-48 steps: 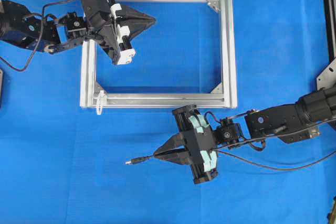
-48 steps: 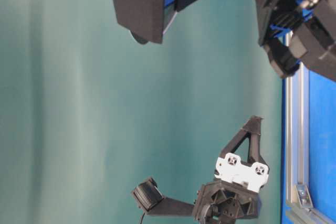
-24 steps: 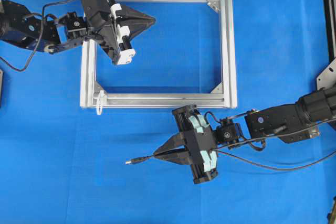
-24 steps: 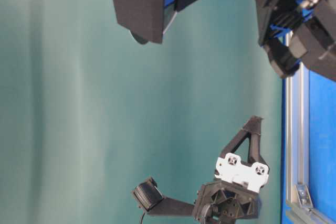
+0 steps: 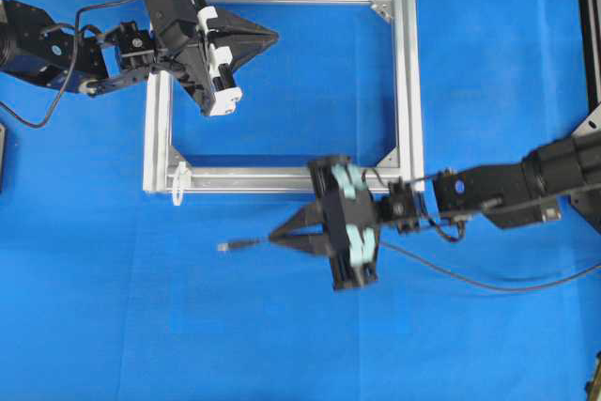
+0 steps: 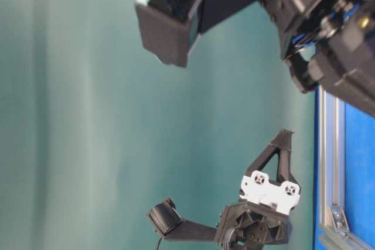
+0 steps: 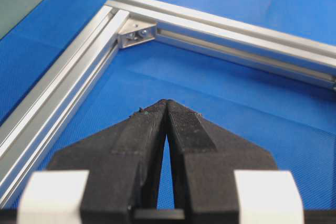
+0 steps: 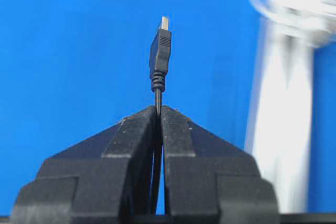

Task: Insert the wire through the string loop located on the left side.
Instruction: 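Move the right gripper left toward the white zip-tie loop on the frame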

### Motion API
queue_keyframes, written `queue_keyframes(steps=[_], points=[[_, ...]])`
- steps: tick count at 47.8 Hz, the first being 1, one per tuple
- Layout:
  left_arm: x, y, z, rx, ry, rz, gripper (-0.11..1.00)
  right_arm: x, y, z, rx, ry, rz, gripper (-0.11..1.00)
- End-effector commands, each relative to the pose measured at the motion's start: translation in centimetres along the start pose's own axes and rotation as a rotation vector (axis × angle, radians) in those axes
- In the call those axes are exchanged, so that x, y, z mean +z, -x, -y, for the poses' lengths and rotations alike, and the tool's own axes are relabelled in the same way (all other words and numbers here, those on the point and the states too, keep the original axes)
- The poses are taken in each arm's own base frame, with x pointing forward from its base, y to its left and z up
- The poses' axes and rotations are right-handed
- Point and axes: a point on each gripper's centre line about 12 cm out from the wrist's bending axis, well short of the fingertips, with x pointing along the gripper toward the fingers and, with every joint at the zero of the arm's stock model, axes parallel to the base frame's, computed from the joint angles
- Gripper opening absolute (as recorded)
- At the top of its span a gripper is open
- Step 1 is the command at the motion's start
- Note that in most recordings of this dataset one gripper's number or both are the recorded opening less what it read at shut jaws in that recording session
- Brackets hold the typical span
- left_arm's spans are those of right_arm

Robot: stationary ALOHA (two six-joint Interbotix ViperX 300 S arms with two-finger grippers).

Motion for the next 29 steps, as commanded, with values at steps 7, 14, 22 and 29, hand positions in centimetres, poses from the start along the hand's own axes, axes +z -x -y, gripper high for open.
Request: queue_keyframes(steps=[7, 14, 22, 29], points=[[1.4, 0.2, 0.2, -0.006, -0.002, 0.041, 0.0, 1.7, 1.3, 3.4, -0.077, -0.032, 0.048, -0.1], [1.4, 0.2, 0.2, -0.006, -0.002, 0.041, 0.0, 1.4, 1.9, 5.2, -0.117, -0.049, 0.043, -0.1], [1.4, 0.2, 0.1, -0.005, -0.001, 0.043, 0.0, 1.4, 2.0, 5.9, -0.133, -0.057, 0.048, -0.1], [1.4, 0.2, 0.1, -0.005, -0.001, 0.043, 0.0, 1.4, 1.9, 5.8, -0.131, -0.055, 0.046, -0.1]])
